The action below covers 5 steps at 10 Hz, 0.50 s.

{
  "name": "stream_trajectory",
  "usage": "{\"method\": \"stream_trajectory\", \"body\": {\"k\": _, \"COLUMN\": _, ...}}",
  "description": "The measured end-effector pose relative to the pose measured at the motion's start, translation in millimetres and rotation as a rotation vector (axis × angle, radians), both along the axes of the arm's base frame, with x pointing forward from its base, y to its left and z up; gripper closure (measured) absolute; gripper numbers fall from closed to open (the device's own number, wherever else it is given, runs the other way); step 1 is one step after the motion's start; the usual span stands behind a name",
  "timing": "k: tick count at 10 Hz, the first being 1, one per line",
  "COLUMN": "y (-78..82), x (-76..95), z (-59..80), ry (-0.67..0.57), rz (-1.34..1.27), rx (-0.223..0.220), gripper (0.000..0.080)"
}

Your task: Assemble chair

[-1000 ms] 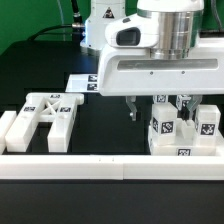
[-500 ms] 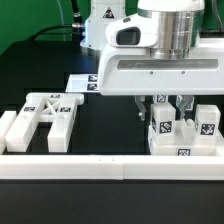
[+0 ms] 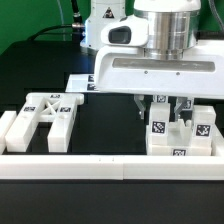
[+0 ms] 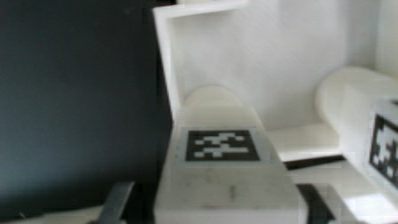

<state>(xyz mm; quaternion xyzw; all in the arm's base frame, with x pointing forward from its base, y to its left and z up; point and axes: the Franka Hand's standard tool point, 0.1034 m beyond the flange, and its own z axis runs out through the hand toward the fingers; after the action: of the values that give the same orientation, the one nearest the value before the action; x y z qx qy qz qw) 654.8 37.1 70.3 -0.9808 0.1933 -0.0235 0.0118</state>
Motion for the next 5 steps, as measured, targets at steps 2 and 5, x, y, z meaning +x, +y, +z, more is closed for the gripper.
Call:
{"method": "stream_trajectory", "body": {"k": 2, "y": -1.7, "x": -0.1, "z": -0.2, "ry": 0.002, "rz": -0.204, "rx": 0.028, "gripper": 0.0509}}
{"method": "stream_trajectory", "body": {"k": 5, "y": -0.6, "x": -2.0, "z": -2.4, "ry": 0.011, "rz": -0.456, "rx": 0.050, "gripper": 0.0509}}
